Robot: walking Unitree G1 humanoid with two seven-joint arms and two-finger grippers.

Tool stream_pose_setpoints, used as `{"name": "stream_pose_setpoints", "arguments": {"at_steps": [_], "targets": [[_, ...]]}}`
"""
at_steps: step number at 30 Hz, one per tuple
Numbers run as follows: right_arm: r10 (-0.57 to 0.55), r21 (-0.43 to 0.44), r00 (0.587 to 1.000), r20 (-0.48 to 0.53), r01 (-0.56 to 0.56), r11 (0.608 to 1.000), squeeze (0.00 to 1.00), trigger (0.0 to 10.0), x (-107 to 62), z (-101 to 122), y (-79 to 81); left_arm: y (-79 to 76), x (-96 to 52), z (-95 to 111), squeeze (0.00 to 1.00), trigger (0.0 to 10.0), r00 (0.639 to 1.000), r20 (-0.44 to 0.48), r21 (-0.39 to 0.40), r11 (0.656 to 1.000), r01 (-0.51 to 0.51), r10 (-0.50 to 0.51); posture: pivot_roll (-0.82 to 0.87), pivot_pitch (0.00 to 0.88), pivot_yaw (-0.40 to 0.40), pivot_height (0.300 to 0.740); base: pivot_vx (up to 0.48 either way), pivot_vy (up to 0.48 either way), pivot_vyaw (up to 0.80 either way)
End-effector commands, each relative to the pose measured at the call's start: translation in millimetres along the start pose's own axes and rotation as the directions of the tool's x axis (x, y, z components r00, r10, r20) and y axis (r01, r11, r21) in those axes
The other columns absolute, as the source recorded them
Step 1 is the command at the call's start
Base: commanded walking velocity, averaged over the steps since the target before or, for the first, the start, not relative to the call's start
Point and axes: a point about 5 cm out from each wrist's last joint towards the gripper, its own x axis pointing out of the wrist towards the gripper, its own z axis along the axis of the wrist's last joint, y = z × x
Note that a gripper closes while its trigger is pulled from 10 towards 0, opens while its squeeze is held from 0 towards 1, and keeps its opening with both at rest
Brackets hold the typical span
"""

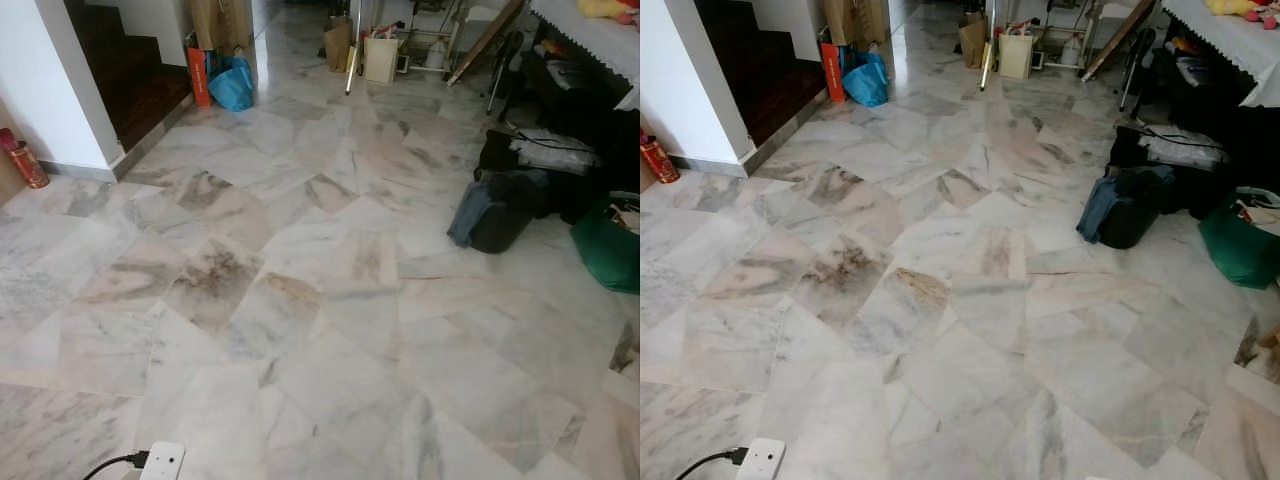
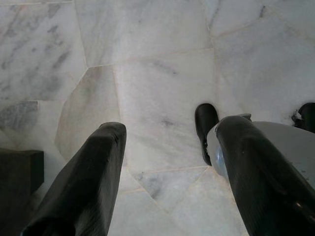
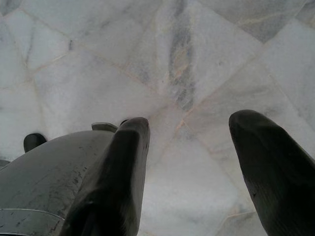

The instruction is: Move the pillow to the sofa from floor

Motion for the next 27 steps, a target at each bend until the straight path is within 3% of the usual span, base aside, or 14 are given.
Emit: {"name": "stream_pose_setpoints", "arguments": {"at_steps": [1,4,6,27], "targets": [[0.048,0.049,0.998,-0.037,-0.046,0.998,0.00,10.0,7.7,24,-2.8,-17.0,4.6,27,0.00,10.0,0.994,0.075,-0.021,0.997,0.077,-0.076,0.03,0.000,-0.037,0.740,0.000,0.000,0.00],[0.046,0.042,0.998,-0.039,-0.044,0.998,0.00,10.0,7.6,23,-3.5,-17.0,4.6,27,0.00,10.0,0.994,0.075,-0.021,0.997,0.077,-0.076,0.03,0.000,-0.037,0.740,0.000,0.000,0.00],[0.081,0.063,0.997,0.002,-0.081,0.995,0.00,10.0,12.0,39,14.9,-15.9,5.6,35,0.00,10.0,0.994,0.081,-0.023,0.997,0.071,-0.069,0.02,0.000,-0.038,0.740,0.000,0.000,0.00],[0.069,0.094,0.998,0.008,-0.070,0.993,0.00,10.0,11.2,38,6.0,-14.7,5.7,37,0.00,10.0,0.994,0.085,-0.021,0.997,0.075,-0.073,0.02,0.000,-0.034,0.740,0.000,0.000,0.00]]}}
